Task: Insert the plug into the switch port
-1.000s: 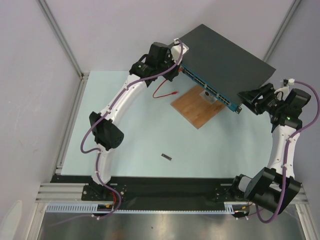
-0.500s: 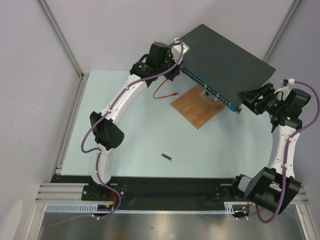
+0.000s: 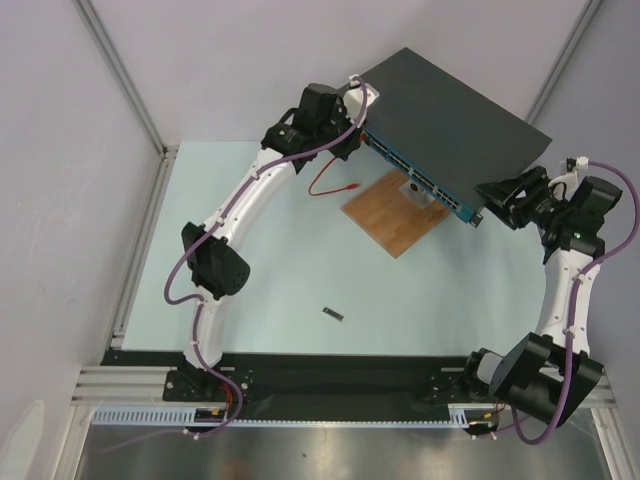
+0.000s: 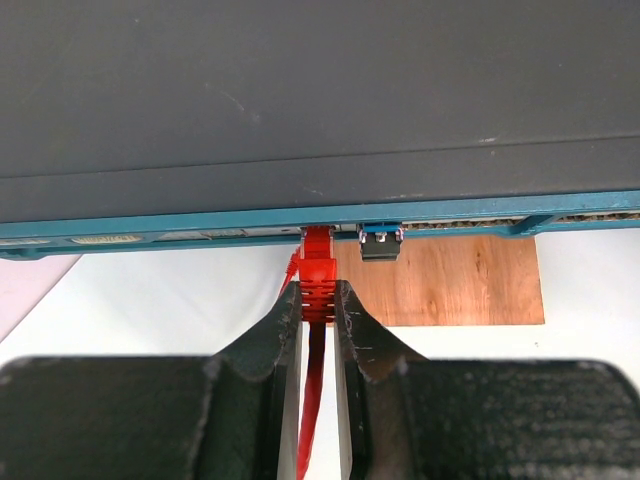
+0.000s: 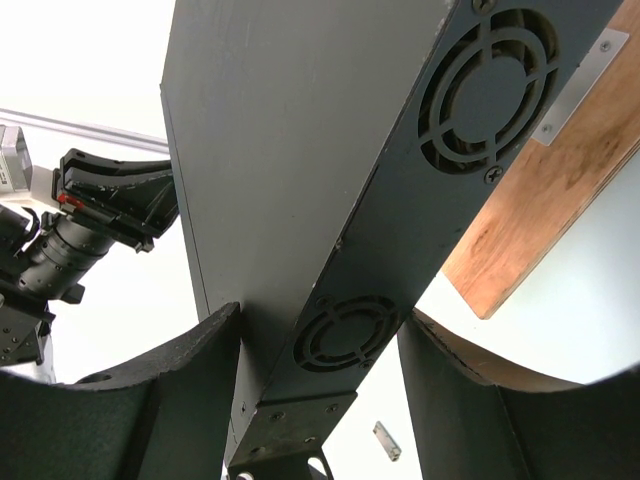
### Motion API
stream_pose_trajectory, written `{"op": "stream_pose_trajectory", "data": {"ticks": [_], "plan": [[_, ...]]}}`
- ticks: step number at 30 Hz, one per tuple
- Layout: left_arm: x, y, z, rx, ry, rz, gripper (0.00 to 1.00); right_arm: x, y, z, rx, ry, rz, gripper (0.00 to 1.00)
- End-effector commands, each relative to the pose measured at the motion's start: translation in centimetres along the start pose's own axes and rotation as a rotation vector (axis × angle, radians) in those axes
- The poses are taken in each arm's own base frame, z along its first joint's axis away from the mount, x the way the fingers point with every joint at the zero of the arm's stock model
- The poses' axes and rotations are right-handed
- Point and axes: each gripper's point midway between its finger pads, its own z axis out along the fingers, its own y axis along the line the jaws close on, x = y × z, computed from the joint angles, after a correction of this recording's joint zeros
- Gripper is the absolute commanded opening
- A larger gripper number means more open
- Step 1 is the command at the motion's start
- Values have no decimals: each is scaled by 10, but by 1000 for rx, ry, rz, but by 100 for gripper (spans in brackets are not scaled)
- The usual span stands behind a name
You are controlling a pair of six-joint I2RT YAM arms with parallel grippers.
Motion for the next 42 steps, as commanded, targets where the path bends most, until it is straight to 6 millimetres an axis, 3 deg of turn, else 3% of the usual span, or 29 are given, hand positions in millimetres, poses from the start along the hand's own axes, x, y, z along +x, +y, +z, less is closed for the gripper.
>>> {"op": "stream_pose_trajectory", "data": {"ticks": [1,12,16,18,26,30,35,38,42], "plan": [[-78,-10,16,10,-306,61,0,-18,16,0,-45,-40,-168,0],[-87,-20,21,24,-347,102,0,-24,11,1,-34,-50,-176,0],[-78,-19,17,16,-321,106,10,-27,11,-1,-32,-57,-176,0],[-82,-18,3,10,-328,125,15,-29,10,-2,-32,-61,-178,0],[-49,-9,-18,17,-227,102,22,-30,10,-7,-33,-65,-182,0],[-36,-10,-29,27,-189,125,38,-30,8,-8,-28,-64,-184,0],[-24,-9,-31,36,-149,116,30,-31,5,-7,-21,-67,-180,0],[-19,-10,-40,51,-137,115,40,-32,8,-9,-23,-73,-192,0],[-16,-13,-71,70,-163,135,65,-32,8,-9,-21,-68,-199,0]]}}
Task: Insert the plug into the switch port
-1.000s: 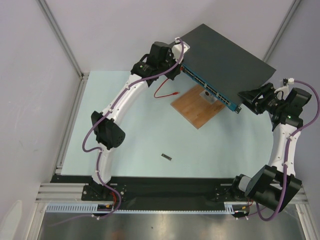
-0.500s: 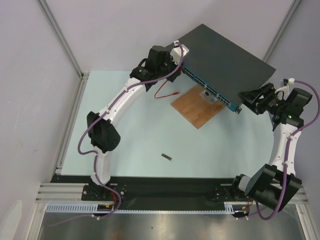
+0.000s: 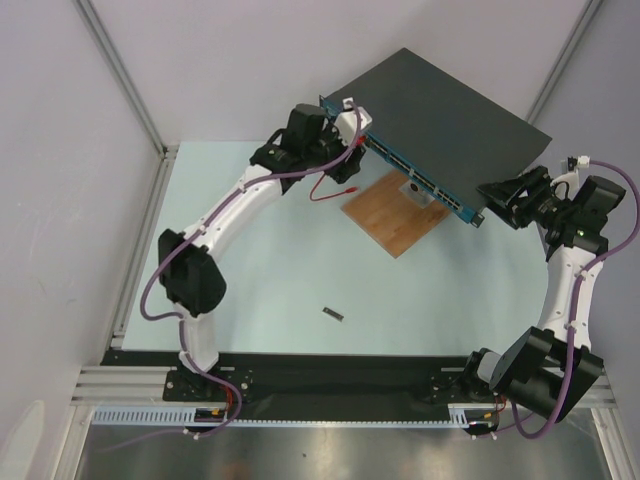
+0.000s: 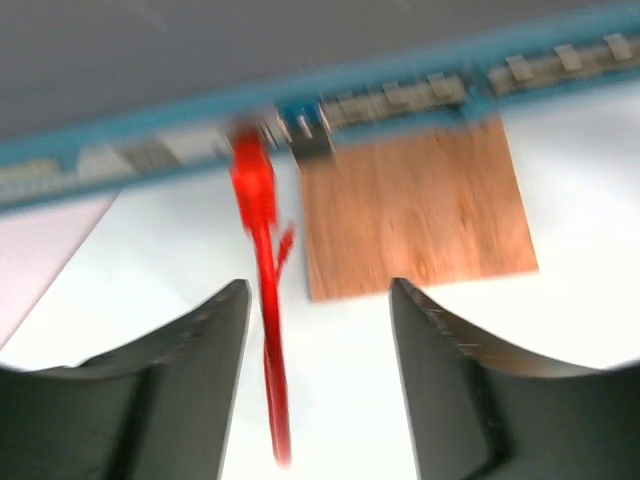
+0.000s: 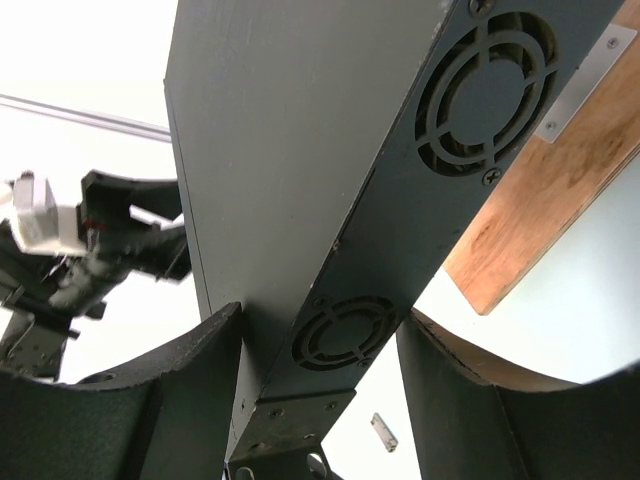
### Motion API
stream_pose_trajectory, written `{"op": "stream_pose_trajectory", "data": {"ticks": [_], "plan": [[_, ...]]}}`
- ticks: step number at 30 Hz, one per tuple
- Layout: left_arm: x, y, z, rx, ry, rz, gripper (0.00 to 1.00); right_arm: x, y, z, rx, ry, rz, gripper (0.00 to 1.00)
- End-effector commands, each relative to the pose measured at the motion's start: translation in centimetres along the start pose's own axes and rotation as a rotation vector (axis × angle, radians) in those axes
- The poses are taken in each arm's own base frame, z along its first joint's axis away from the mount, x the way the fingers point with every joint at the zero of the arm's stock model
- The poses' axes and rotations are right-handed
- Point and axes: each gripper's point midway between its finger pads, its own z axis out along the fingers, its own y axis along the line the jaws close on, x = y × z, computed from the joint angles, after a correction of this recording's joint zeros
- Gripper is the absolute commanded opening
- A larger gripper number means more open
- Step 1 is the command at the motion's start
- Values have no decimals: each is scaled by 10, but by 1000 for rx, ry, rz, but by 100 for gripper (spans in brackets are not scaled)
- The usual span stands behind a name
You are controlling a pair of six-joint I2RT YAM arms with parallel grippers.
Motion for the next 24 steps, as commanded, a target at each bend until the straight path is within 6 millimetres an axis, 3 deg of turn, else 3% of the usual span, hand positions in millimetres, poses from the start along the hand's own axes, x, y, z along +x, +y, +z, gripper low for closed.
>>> {"op": "stream_pose_trajectory", "data": {"ticks": [1,2,4,5,6,7,8,10,11,13,14,17,18,20,21,23,24], "plan": [[-43,4,-60,-1,-142,42,68,-28,12,-6,-7,-82,-198,1],[-38,-1,-67,29,-142,24,69,-28,12,-6,-6,-79,-202,4],[-49,0,-98,33,-184,32,72,-28,12,-7,-4,-77,-205,19],[-38,-5,-103,57,-166,37,72,-28,13,-8,-6,-74,-209,23],[-36,-13,-112,96,-173,52,72,-27,13,-9,-4,-71,-214,35],[-45,-20,-137,96,-207,91,73,-27,15,-10,-5,-73,-222,41],[-22,-28,-138,121,-161,128,73,-26,17,-13,-4,-74,-228,53],[-17,-48,-166,165,-180,190,73,-26,19,-17,-2,-78,-259,66],[8,-59,-168,202,-128,205,73,-24,22,-19,2,-75,-268,78],[25,-80,-186,273,-110,238,73,-23,28,-26,13,-84,-327,85],[46,-90,-186,314,-75,281,72,-21,31,-30,21,-83,-337,92],[91,-124,-189,414,21,369,72,-17,33,-40,58,-85,-396,99],[101,-147,-187,474,51,420,72,-18,38,-44,63,-93,-417,100],[139,-165,-177,514,178,527,72,-15,42,-51,74,-89,-448,100],[148,-191,-175,577,208,600,72,-17,51,-55,74,-98,-476,100],[170,-201,-165,582,305,673,71,-14,54,-60,90,-90,-504,100],[183,-219,-156,632,358,709,71,-13,57,-63,91,-89,-520,100]]}}
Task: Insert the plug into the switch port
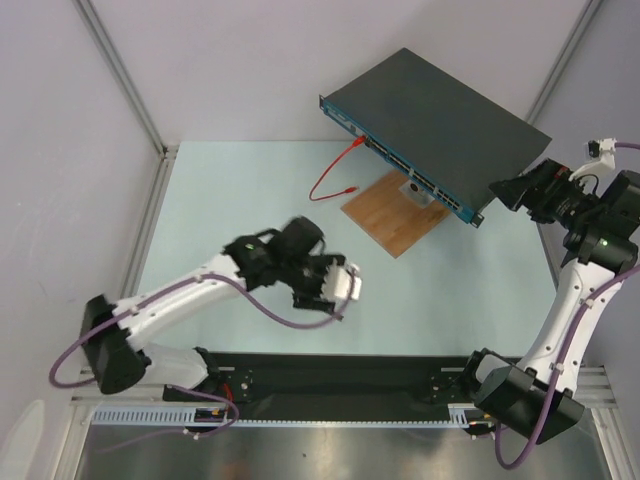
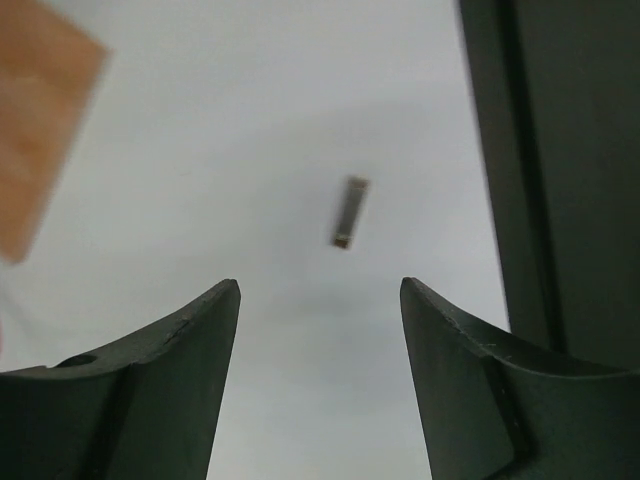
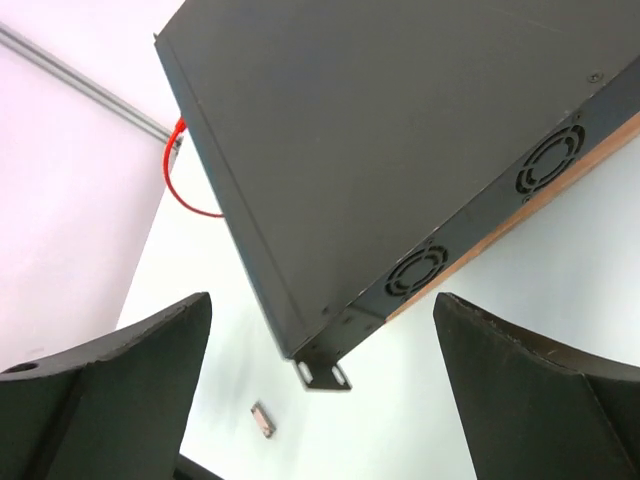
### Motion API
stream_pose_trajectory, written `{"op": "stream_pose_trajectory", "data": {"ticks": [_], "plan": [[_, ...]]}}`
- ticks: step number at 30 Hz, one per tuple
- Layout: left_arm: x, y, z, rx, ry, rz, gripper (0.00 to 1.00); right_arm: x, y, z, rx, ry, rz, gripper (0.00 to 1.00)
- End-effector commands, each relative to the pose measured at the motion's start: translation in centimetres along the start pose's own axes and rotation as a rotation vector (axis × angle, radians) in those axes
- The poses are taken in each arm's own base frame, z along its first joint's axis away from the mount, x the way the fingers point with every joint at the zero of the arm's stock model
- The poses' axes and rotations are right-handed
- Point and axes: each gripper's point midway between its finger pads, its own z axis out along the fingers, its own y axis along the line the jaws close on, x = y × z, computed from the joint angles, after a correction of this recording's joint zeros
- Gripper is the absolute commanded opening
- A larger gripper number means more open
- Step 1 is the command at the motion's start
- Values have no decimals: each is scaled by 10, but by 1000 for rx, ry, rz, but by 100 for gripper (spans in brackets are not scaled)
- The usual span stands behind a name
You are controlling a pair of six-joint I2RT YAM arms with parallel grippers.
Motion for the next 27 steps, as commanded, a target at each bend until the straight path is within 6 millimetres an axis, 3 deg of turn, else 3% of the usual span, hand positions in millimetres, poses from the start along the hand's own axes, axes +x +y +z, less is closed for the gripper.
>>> {"op": "stream_pose_trajectory", "data": {"ticks": [1,2,3,5,10,14,22,27], "plan": [[30,-29,35,120,228,144,70,-5,14,-16,26,1,-112,100],[28,-24,39,114,269,161,69,-2,15,-19,34,11,-123,100],[36,-31,59,167,331,168,68,-2,17,-22,35,12,-136,100],[30,-23,66,163,388,173,66,0,20,-26,47,20,-160,100],[28,-25,106,198,546,169,63,1,21,-31,71,25,-165,100],[37,-33,118,245,662,169,57,3,17,-31,78,38,-189,100],[52,-49,125,306,791,184,55,6,11,-31,80,47,-177,100],[62,-48,130,304,828,207,54,5,10,-31,76,46,-174,100]]}}
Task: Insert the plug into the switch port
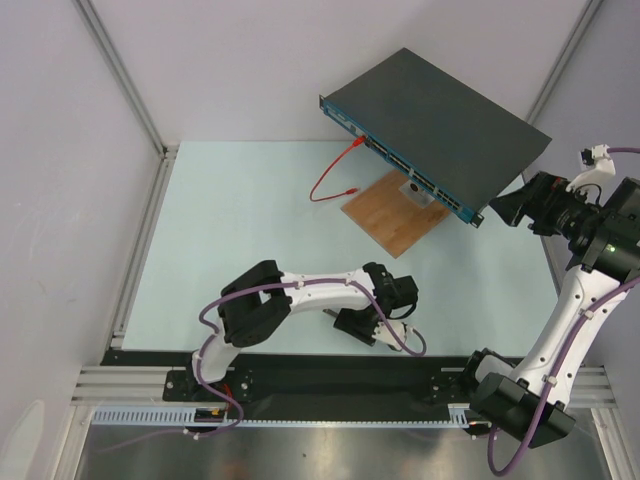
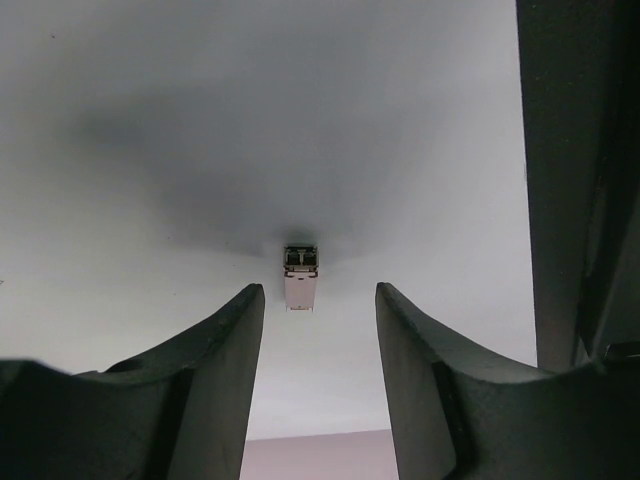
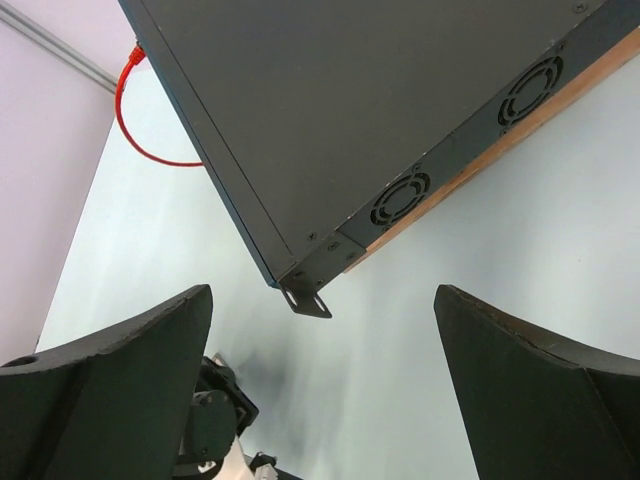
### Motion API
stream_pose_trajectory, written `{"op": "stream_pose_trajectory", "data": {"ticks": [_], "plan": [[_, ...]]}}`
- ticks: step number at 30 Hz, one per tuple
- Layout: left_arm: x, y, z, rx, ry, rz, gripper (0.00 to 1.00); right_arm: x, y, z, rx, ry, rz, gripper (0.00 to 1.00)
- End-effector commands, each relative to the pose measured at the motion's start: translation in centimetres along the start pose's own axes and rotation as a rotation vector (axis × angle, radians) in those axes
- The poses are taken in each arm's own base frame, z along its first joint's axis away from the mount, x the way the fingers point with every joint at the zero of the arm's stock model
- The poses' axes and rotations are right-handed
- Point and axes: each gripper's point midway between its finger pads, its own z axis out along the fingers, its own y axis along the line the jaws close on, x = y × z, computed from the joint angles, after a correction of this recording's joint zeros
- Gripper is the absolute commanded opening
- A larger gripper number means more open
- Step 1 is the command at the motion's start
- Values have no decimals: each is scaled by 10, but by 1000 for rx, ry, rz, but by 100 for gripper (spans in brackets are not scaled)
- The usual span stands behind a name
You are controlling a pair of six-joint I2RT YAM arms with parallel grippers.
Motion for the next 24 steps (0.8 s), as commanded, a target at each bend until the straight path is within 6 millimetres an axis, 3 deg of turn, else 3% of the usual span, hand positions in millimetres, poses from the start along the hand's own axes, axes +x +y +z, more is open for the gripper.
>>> {"op": "stream_pose_trajectory", "data": {"ticks": [1,15,24], "plan": [[4,6,-4,-29,35,-6,54,-10,5,-4,-10,-24,-42,100],[-7,19,15,-49,39,7,46,-9,3,-7,-3,-20,-48,100],[-4,19,24,-61,48,2,28,-8,1,-7,-4,-17,-42,100]]}}
